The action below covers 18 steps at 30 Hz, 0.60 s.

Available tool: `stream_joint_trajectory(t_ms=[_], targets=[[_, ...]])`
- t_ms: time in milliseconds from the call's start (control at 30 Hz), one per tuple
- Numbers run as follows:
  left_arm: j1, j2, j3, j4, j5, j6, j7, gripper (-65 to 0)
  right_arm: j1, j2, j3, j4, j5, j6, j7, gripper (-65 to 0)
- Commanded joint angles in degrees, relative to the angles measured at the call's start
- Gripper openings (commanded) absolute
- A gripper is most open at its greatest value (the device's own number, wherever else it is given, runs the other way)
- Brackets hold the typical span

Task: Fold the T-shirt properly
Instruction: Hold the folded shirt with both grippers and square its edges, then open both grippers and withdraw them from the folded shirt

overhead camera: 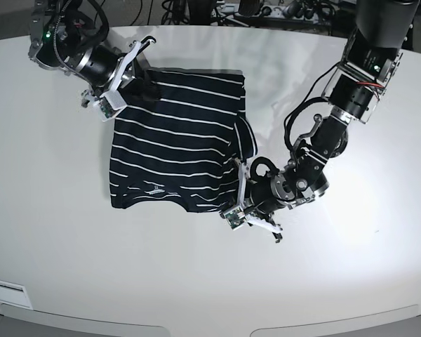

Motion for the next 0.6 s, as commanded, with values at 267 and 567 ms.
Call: stream_joint_trajectory(t_ms=[267,567], targets=[[-1.1,-3.8,-7.6,14.2,-36.5,-5.4,19.9,-65.0,0.3,0.7,16.9,11.1,15.9,1.6,11.4,-65.0],[13.9,-3.9,-27.3,28.0,-64.5,-10.4,35.5,-65.0,-3.1,0.7,26.8,11.2,34.9,1.6,-0.2,-65.0]])
